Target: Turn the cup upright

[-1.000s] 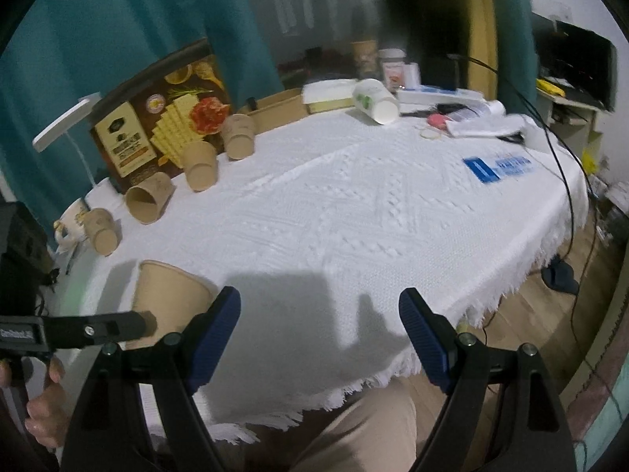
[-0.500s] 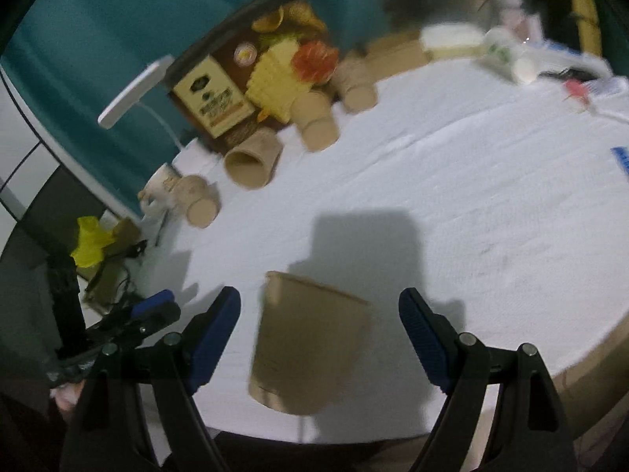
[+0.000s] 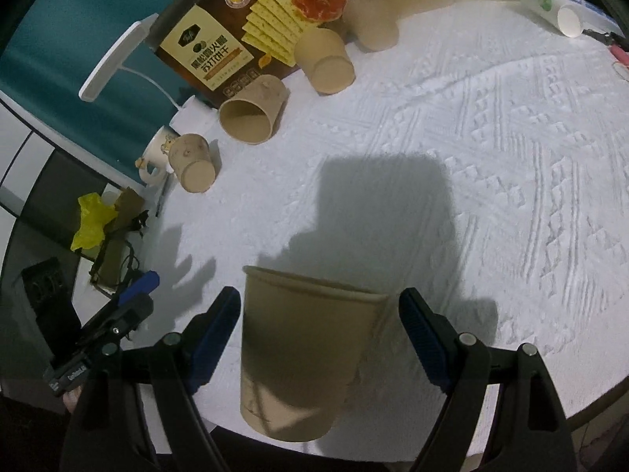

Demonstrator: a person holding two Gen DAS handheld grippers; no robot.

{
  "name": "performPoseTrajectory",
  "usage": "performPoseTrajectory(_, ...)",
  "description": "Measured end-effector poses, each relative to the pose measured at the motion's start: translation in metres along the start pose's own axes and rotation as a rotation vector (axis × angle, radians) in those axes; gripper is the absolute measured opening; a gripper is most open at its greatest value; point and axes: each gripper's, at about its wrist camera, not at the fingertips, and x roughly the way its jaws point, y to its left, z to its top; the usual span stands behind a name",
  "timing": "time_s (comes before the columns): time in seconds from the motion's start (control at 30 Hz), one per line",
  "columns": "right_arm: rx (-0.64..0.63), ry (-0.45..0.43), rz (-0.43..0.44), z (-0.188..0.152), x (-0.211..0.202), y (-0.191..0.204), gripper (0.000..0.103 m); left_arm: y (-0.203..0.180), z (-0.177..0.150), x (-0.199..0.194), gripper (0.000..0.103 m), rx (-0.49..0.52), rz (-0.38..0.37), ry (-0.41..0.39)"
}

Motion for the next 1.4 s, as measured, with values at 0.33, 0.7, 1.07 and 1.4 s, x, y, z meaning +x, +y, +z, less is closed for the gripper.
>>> performPoseTrajectory(0.33,-0.015,0.022,0.063,0.008,0.003,0.0,0.07,0.005,-0.005,0.003,0.071,-0.025,-0.015,0.011)
performPoseTrajectory(0.7,-0.329,-0.386,-0.314,0.011,-0.021,0.04,0.07,0.005,-0.002,-0.005,0.071,-0.019,0.005,-0.018)
performPoseTrajectory(1.07,-0.475,-0.59,-0.579,-0.027,-0.013,0.048,0.07,0.006,-0.006,-0.006,0.071,-0.016,0.013,-0.014)
performPoseTrajectory(1.4,-0.445,-0.631,-0.607,-0.07,-0.023,0.054,0.07,-0.005,-0.011,-0.005,0.071,0.029,0.007,-0.01)
